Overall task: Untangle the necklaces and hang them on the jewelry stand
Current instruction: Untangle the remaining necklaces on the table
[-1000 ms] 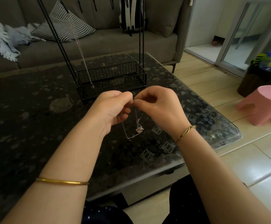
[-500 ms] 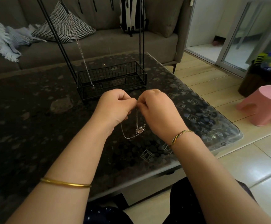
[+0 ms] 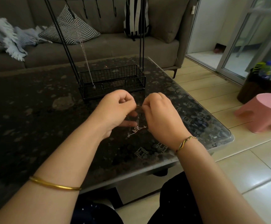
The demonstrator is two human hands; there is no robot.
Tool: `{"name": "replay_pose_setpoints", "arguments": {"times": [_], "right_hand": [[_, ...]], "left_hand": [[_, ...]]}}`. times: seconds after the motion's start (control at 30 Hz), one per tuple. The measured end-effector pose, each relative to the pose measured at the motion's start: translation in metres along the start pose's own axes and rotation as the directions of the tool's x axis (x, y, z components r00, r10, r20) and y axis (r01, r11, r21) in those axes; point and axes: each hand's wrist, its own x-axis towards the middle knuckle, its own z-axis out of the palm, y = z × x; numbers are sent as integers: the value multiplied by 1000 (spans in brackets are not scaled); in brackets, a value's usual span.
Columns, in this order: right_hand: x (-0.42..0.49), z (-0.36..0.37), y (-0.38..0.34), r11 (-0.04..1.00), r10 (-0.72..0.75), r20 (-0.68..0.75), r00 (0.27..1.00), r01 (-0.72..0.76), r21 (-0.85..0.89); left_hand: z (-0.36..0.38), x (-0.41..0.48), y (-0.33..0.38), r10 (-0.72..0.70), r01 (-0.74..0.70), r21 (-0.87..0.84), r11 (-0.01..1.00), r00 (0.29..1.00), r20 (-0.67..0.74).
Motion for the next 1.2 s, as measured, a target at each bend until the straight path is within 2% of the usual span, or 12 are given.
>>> {"name": "replay_pose_setpoints", "arguments": {"times": [0.17,0.23,0.37,0.53,0.73,0.83,0.9,1.03,1.1,1.2], "right_hand": [[-3,2,1,985,19,-25,1000,-15,172],[-6,4,-3,973,-5,-11,1000,7,231],[-7,3,-7,950,-11,15,1000,6,313],[2,6,-6,929,56,-33,998,-40,367],[4,8,4,831,179,51,983,-179,527],[5,8,10,793,241,56,969,-230,564],[7,8,11,720,292,74,953,-270,639],[10,11,12,511,421,142,896,-364,779],[10,13,12,462,443,145,885,-364,809],[12,14,10,440,436,141,889,-347,828]], "left_hand": [[1,-12,3,-203,219,-350,911,976,81],[-1,-12,1,-247,256,-405,878,966,77],[-5,-9,-3,-249,250,-340,907,967,47],[-7,-8,-5,-254,305,-296,905,947,197],[-4,9,-5,-229,251,-335,908,968,104],[3,18,-3,-201,234,-361,903,971,127],[7,22,0,-182,227,-363,904,971,155],[7,25,-3,-153,187,-213,959,974,166],[5,25,-6,-160,193,-172,966,969,188],[0,22,-8,-168,195,-136,971,967,190]]}}
